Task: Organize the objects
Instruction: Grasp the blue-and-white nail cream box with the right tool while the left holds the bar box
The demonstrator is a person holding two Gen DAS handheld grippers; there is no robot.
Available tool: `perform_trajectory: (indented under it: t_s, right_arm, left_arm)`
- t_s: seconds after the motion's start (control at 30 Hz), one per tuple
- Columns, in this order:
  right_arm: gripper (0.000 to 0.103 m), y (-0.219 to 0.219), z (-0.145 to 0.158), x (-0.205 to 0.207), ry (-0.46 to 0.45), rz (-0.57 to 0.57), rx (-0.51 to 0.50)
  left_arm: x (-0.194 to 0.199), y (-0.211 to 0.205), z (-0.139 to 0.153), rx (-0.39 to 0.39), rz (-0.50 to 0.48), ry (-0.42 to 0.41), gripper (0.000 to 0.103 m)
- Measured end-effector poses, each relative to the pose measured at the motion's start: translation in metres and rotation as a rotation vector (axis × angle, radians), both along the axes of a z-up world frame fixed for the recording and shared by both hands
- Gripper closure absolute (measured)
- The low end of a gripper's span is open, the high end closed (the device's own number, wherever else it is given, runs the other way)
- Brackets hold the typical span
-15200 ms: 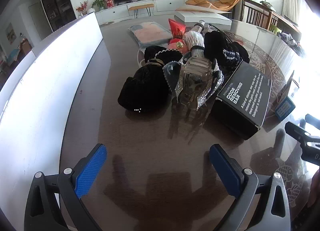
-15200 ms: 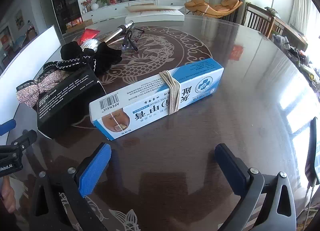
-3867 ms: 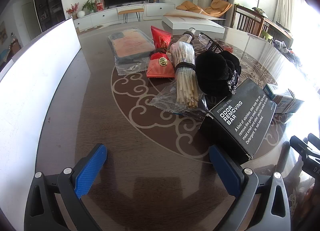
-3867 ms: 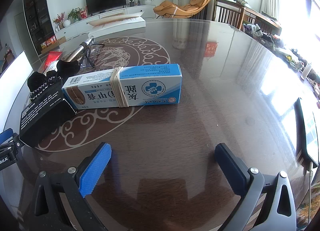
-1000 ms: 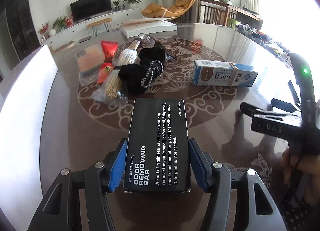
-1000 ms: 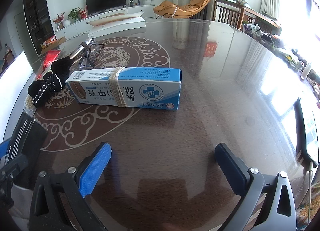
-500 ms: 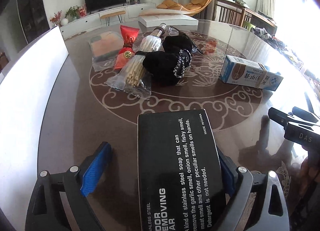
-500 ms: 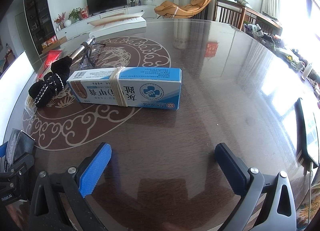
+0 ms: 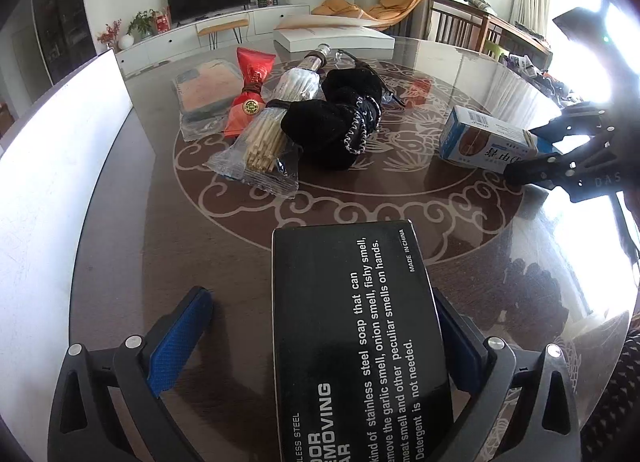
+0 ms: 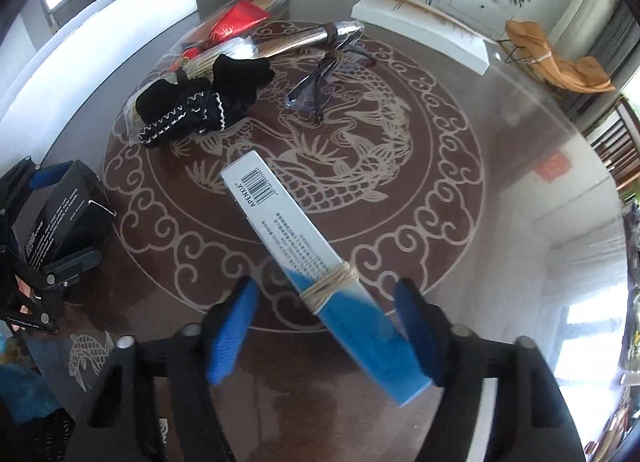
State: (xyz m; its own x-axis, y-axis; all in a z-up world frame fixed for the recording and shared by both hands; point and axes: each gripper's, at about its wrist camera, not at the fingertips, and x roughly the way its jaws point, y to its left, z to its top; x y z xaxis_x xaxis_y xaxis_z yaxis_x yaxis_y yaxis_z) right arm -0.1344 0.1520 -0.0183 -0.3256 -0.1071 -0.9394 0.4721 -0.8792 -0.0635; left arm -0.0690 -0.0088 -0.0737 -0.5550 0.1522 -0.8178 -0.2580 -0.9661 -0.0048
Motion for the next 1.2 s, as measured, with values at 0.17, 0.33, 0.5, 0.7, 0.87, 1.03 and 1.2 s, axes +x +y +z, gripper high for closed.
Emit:
perform_trajectory:
  t_s: [0.17,0.33,0.5,0.7,0.87,1.03,1.2]
  right_arm:
    - [0.077,0.027,-0.005,0.020,-0.170,-0.216,-0.454]
    - [0.075,0.073,-0.026,0.065,-0.207,-0.427,-0.756]
    - [0.058,0.101,-0.010,0.100,0.004,-0.590,-0.549]
    - [0.004,0.037,0.015,0.106,0.161,-0.461,-0.281]
    - [0.004,0.000,-0.011,0.089,0.190,-0.432,0.002]
    - [0.000,0.017,-0.025,0.093,0.185,-0.492,-0.112]
    - [0.000,0.026,-0.032,0.098,0.249,-0.516,-0.114]
  left_arm:
    - [-0.001,0.000,0.000,0.002,0.000,0.000,0.000]
    - [0.000,0.000,0.000,0.001,0.000,0.000,0.000]
    - [0.000,0.000,0.000,0.001,0.000,0.000,0.000]
    - [0.000,0.000,0.000,0.000,0.000,0.000,0.000]
    - [-0.001,0.000,0.000,0.000,0.000,0.001,0.000]
    - [-0.001,0.000,0.000,-0.001,0.000,0.001,0.000]
    - [0.000,0.000,0.001,-0.001,0.001,0.001,0.000]
